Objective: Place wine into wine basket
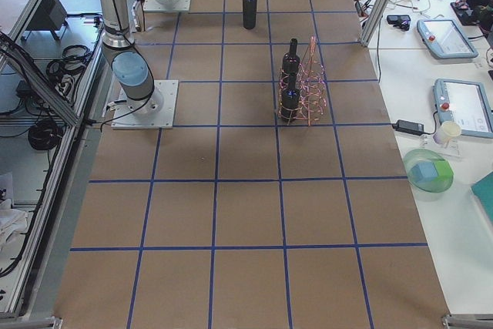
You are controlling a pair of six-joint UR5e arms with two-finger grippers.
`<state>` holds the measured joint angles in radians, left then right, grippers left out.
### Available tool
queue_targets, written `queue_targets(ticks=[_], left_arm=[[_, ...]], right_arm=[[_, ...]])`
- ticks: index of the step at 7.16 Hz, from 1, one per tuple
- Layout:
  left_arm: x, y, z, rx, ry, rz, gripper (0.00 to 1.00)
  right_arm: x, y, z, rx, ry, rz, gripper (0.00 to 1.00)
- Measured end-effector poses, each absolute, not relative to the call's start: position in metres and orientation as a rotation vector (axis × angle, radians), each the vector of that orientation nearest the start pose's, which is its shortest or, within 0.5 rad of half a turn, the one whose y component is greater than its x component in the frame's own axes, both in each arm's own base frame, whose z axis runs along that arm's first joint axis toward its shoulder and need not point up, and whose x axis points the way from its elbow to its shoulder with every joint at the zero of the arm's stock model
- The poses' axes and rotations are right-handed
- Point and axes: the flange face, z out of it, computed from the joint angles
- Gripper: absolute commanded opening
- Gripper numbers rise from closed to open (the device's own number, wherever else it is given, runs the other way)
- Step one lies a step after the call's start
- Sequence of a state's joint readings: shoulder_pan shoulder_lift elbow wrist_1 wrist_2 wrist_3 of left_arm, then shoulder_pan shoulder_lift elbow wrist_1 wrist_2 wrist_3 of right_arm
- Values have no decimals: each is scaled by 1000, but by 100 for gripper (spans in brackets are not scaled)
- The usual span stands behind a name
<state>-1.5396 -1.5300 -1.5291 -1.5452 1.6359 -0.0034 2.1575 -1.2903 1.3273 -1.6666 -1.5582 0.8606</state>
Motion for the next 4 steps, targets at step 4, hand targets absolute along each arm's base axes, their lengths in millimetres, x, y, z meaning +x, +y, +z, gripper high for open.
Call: queue_targets(ticks=[4], left_arm=[[-46,-486,546,-4,3056,-159,100]], right_arm=[[479,-445,431,426,3062,-54,100]])
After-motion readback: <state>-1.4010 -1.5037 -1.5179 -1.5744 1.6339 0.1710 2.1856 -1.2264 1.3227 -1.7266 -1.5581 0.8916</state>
